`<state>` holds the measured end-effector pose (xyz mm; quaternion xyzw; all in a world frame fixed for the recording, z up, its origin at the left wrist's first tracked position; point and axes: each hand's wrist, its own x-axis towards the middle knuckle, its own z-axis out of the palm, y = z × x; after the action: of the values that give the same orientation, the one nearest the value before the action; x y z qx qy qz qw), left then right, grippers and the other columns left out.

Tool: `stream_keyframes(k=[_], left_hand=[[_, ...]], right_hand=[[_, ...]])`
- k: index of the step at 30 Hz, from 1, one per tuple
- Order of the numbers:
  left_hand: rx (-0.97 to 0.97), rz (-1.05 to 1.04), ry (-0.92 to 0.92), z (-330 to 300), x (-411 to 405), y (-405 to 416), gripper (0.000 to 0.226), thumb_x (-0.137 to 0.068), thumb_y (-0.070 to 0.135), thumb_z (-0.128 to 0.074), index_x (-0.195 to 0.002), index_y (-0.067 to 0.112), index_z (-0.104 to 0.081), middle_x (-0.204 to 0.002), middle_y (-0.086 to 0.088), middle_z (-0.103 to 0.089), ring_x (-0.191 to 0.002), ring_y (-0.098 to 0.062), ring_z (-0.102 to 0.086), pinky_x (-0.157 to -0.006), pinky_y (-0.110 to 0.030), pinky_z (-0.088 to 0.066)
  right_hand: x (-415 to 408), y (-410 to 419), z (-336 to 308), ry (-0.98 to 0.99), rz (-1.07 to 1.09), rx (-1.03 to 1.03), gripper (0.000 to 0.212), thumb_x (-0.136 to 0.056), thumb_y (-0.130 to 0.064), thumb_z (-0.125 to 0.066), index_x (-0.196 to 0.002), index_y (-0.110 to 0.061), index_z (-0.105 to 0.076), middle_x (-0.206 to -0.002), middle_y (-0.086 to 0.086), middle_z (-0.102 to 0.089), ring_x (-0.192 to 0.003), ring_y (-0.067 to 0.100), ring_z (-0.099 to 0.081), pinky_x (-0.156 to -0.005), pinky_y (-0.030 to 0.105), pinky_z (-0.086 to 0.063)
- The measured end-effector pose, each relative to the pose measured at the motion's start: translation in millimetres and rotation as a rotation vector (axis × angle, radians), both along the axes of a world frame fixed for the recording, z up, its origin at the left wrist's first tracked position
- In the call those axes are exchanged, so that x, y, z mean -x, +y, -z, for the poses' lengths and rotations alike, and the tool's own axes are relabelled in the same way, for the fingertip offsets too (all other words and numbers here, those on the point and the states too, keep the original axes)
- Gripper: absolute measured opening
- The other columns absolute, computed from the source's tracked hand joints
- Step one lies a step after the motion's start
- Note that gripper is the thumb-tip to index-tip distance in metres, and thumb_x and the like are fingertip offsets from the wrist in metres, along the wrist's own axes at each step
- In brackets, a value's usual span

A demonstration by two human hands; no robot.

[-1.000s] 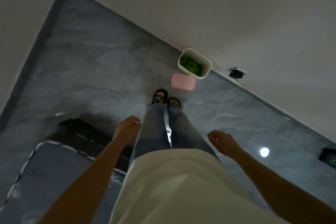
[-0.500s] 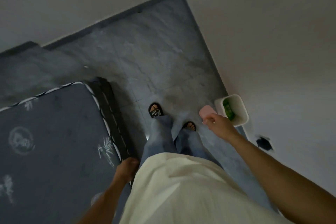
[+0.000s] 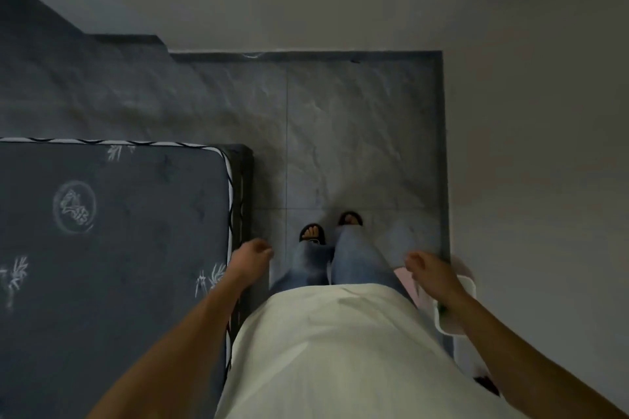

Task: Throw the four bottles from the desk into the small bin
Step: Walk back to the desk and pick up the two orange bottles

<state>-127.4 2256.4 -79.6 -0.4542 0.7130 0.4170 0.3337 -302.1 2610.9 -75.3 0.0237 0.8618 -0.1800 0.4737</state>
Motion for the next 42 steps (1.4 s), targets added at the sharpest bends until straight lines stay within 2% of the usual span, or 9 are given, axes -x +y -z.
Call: stream_keyframes(k=[8, 12, 17, 22, 25, 34, 36, 39, 42], left_hand=[[0.040, -0.072, 0.127, -4.8, 127.0, -60.7, 0.034, -0.096, 0.032, -0.058, -0.125, 0.016, -0.067, -0.116, -0.008, -0.072, -0.103, -0.027, -0.070, -0.096, -0.042, -0.056], [0.037, -0.154, 0.058, -5.9, 146.5, -75.2, 0.032, -0.095, 0.029, -0.058, -0.123, 0.016, -0.067, -0.117, -0.009, -0.072, -0.105, -0.027, -0.069, -0.096, -0.038, -0.054], [0.024, -0.282, -0.047, -6.1, 128.4, -77.7, 0.027, -0.095, 0.021, -0.058, -0.117, 0.012, -0.071, -0.117, -0.014, -0.073, -0.107, -0.032, -0.067, -0.095, -0.039, -0.052], [-0.022, -0.440, -0.155, -7.7, 100.9, -74.1, 0.025, -0.096, 0.022, -0.057, -0.112, 0.014, -0.073, -0.121, -0.009, -0.072, -0.111, -0.028, -0.065, -0.092, -0.032, -0.049], [-0.082, -0.550, -0.200, -5.9, 91.9, -79.7, 0.024, -0.096, 0.024, -0.058, -0.109, 0.013, -0.075, -0.120, -0.009, -0.072, -0.111, -0.027, -0.066, -0.092, -0.032, -0.048], [-0.156, -0.908, -0.159, -2.6, 111.5, -188.4, 0.020, -0.093, 0.015, -0.057, -0.074, 0.013, -0.064, -0.082, -0.009, -0.065, -0.073, -0.020, -0.057, -0.067, -0.030, -0.043], [-0.138, -0.974, -0.113, -4.0, 125.6, -228.4, 0.018, -0.094, 0.013, -0.054, -0.083, 0.010, -0.068, -0.082, -0.010, -0.067, -0.064, -0.022, -0.057, -0.060, -0.028, -0.044], [-0.094, -1.040, -0.031, -6.9, 148.8, -290.0, 0.020, -0.095, 0.017, -0.056, -0.099, 0.008, -0.073, -0.095, -0.016, -0.074, -0.080, -0.030, -0.068, -0.075, -0.039, -0.056], [-0.058, -1.040, 0.054, -10.0, 174.2, -356.2, 0.021, -0.095, 0.018, -0.057, -0.105, 0.009, -0.073, -0.103, -0.015, -0.075, -0.097, -0.032, -0.071, -0.092, -0.046, -0.057]], right_hand=[[103.0, -6.0, 0.7, -0.103, -0.103, -0.121, 0.024, -0.099, -0.036, -0.054, -0.109, -0.021, -0.069, -0.116, 0.009, -0.070, -0.091, 0.021, -0.063, -0.081, 0.029, -0.048], [180.8, -52.2, 3.2, -0.107, -0.235, -0.141, 0.026, -0.098, -0.030, -0.054, -0.119, -0.021, -0.067, -0.126, 0.009, -0.066, -0.105, 0.024, -0.063, -0.087, 0.027, -0.047], [271.0, -168.0, 0.7, -0.064, -0.473, -0.084, 0.033, -0.100, -0.028, -0.051, -0.127, -0.014, -0.064, -0.129, 0.011, -0.066, -0.114, 0.029, -0.063, -0.099, 0.036, -0.049], [325.3, -311.1, -10.1, 0.000, -0.663, 0.043, 0.031, -0.098, -0.025, -0.054, -0.126, -0.015, -0.064, -0.125, 0.008, -0.068, -0.113, 0.026, -0.063, -0.092, 0.026, -0.045], [339.2, -397.0, -10.9, -0.006, -0.777, 0.121, 0.030, -0.098, -0.022, -0.055, -0.126, -0.012, -0.063, -0.125, 0.010, -0.067, -0.115, 0.027, -0.062, -0.097, 0.033, -0.047], [343.8, -571.2, 1.8, -0.026, -0.929, 0.101, 0.027, -0.098, -0.012, -0.057, -0.121, -0.002, -0.064, -0.121, 0.018, -0.067, -0.112, 0.032, -0.062, -0.094, 0.033, -0.046], [349.9, -588.3, 0.7, -0.034, -0.914, 0.085, 0.025, -0.097, -0.011, -0.058, -0.118, 0.000, -0.064, -0.118, 0.022, -0.068, -0.107, 0.035, -0.065, -0.094, 0.040, -0.049], [362.8, -605.2, -5.0, -0.039, -0.917, 0.045, 0.023, -0.096, -0.015, -0.060, -0.116, -0.005, -0.066, -0.110, 0.019, -0.070, -0.099, 0.032, -0.066, -0.088, 0.038, -0.051], [381.0, -624.2, -10.8, -0.053, -0.895, -0.035, 0.030, -0.097, -0.022, -0.058, -0.123, -0.008, -0.065, -0.116, 0.015, -0.069, -0.106, 0.031, -0.065, -0.094, 0.040, -0.051]])
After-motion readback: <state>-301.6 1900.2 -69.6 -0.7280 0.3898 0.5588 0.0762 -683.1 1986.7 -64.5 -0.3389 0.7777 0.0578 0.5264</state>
